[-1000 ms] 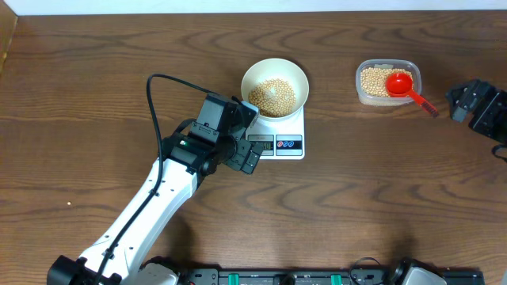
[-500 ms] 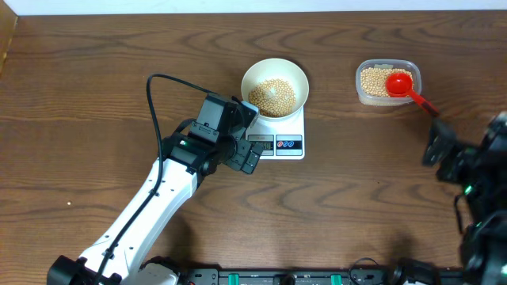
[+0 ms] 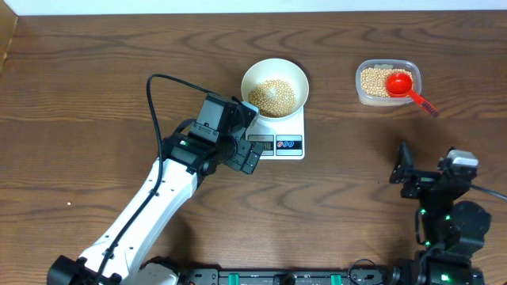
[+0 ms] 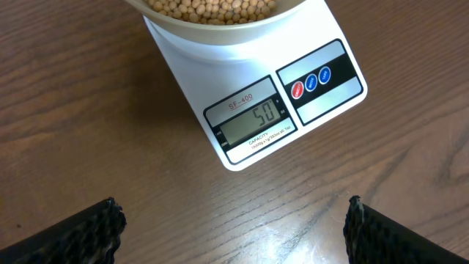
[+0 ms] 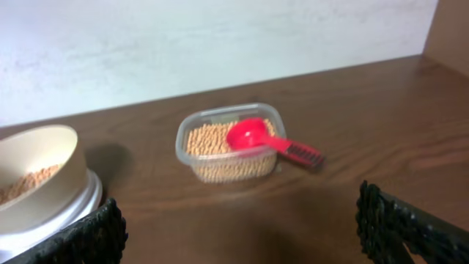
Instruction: Scoop item into bowl and weigh 50g on scale
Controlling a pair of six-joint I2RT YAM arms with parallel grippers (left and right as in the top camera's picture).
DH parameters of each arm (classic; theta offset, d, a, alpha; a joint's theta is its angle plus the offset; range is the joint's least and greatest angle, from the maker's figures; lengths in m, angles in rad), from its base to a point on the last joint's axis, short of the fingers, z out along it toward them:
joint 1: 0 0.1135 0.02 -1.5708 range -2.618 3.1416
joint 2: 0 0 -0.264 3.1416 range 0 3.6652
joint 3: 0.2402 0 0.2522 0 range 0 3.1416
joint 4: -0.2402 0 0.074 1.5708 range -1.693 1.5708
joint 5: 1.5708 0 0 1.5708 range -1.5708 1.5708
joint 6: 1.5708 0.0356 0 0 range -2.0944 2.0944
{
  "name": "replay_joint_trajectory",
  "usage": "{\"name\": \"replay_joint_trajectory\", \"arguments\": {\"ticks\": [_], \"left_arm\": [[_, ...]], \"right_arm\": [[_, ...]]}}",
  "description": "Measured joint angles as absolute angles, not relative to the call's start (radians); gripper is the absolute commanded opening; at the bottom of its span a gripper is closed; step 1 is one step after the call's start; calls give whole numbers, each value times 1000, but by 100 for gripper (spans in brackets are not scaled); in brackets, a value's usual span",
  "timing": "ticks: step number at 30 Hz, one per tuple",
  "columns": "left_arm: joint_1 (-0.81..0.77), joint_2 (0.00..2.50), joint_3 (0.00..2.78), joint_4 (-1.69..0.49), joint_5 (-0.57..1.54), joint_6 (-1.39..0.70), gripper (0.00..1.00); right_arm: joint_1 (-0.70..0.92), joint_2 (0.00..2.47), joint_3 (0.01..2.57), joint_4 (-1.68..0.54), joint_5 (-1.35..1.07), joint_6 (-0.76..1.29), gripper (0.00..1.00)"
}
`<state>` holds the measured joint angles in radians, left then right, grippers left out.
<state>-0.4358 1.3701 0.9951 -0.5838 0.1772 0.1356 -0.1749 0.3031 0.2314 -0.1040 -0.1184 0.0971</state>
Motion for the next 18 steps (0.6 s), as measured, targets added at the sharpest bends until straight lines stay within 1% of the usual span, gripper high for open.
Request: {"name": "replay_joint_trajectory", "arguments": {"ticks": [3,7,14,18], "left_arm": [[-436,1370,995,-583,177,136,98],[-436,1370,995,-585,178,136,98],[-436,1370,995,-585,178,136,98],[-436,1370,995,-585,178,136,98]], "right_arm": [[-162,250,151,-57,-111,97,99],[-159,176,90,-50,-107,97,99],[-159,48,16,-69,-104,97,99],[-159,14,10,-67,-97,97,99]]}}
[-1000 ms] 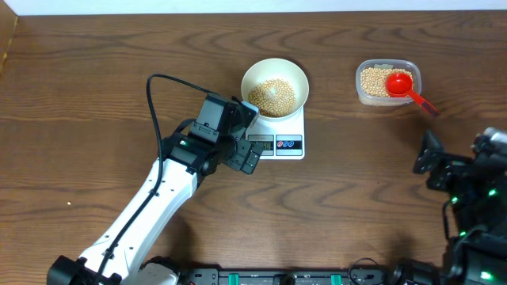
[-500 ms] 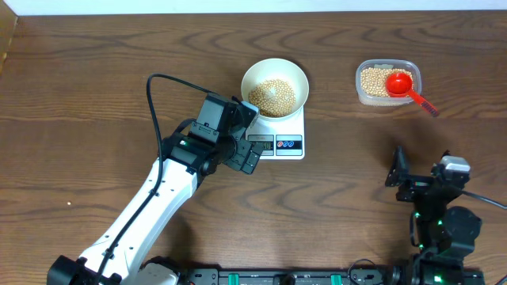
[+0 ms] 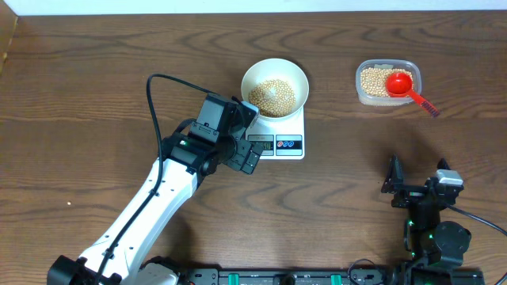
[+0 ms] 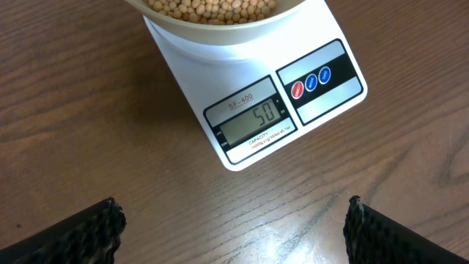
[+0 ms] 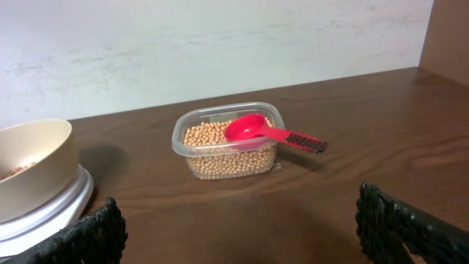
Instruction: Scoop item into bowl and weigh 50g on scale
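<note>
A cream bowl (image 3: 274, 87) of soybeans stands on the white scale (image 3: 279, 146), whose display (image 4: 254, 120) reads 50. At the back right a clear tub (image 3: 386, 83) of soybeans has the red scoop (image 3: 402, 85) resting on it, handle out to the right. My left gripper (image 3: 240, 134) hovers open just left of the scale's front; in its wrist view the fingers (image 4: 80, 233) are wide apart over bare wood. My right gripper (image 3: 412, 190) stands open near the front right, empty, facing the tub (image 5: 226, 141) and scoop (image 5: 253, 130).
The brown wooden table (image 3: 95, 79) runs under everything. A black cable (image 3: 154, 103) loops from the left arm over the table. A pale wall (image 5: 220, 44) stands behind the tub, and a wooden side panel (image 5: 448, 37) rises at the far right.
My right arm has drawn back toward the front edge of the table, still open and empty. The left arm, bowl, scale reading and scoop have not changed.
</note>
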Controlling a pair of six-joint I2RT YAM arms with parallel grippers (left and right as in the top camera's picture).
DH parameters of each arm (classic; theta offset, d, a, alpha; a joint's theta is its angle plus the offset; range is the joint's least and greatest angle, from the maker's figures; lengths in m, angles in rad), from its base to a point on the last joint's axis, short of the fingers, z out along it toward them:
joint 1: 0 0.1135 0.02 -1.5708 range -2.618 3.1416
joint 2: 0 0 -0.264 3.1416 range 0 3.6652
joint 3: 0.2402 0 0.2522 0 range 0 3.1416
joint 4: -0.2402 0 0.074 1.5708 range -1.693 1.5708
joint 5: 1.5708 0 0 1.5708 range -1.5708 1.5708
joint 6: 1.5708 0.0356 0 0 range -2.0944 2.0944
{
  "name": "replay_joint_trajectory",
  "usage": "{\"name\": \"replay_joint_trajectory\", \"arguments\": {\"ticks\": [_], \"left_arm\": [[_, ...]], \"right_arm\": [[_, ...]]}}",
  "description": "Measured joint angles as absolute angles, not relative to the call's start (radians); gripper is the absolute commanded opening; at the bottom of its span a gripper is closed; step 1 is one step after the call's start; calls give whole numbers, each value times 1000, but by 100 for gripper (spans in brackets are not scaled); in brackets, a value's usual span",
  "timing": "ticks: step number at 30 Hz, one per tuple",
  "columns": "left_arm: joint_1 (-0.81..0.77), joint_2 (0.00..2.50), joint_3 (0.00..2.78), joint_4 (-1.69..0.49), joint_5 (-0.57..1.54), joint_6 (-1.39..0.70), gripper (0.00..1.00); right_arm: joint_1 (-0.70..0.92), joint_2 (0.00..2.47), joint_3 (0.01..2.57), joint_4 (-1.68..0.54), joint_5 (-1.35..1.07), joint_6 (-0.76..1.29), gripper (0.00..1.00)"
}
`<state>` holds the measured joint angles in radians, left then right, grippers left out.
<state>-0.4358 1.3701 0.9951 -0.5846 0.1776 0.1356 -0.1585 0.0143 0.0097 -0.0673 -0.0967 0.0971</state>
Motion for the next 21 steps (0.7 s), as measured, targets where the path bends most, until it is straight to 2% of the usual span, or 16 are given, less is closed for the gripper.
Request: {"name": "replay_joint_trajectory", "arguments": {"ticks": [21], "left_arm": [[-436,1370,995,-585,177,136,98]], "right_arm": [[-159,14,10,-67,-96,134,99]]}}
